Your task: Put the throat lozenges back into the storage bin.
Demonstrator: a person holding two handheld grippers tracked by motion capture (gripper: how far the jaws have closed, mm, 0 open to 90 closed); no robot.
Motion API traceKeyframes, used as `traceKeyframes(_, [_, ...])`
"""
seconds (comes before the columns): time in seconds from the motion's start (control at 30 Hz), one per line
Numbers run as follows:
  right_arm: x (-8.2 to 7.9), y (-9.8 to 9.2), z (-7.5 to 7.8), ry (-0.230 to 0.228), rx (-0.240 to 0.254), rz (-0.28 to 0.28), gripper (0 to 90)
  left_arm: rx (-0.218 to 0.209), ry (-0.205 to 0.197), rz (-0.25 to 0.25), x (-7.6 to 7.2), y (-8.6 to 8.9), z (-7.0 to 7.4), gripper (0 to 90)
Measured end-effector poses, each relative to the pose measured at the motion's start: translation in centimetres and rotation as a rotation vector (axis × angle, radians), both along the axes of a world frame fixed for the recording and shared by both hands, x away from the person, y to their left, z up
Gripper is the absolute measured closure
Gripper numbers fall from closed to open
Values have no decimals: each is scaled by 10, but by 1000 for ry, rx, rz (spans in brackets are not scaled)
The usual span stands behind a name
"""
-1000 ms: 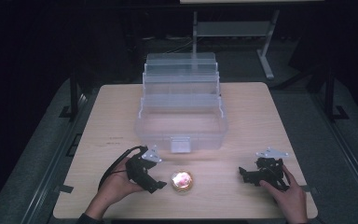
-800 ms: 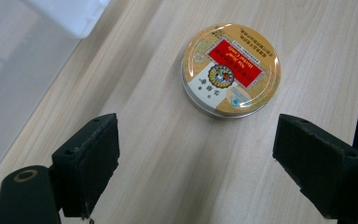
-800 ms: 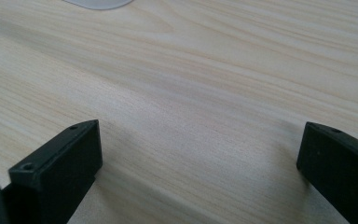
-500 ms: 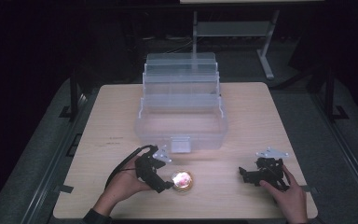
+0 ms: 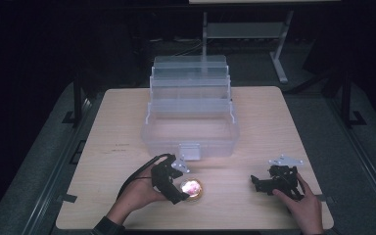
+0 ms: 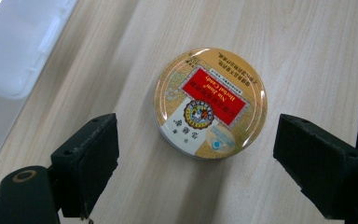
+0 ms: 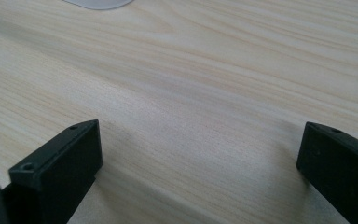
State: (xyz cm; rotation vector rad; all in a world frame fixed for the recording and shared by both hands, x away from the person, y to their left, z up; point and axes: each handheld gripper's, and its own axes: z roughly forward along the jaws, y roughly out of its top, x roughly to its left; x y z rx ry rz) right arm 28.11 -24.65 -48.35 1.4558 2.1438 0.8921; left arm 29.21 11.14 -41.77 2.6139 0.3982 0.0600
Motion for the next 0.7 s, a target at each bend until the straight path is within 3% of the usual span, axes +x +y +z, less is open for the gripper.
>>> traceKeyframes(0.2, [0,0,0,0,0,0,0,10,9,-14,0,-8,-5,128])
traceKeyframes(0.53, [0,0,0,0,0,0,0,73,9,-58,2,-27,-13,122])
traceKeyframes(0.7, [0,0,0,0,0,0,0,85,12,-59,2,-32,-16,119])
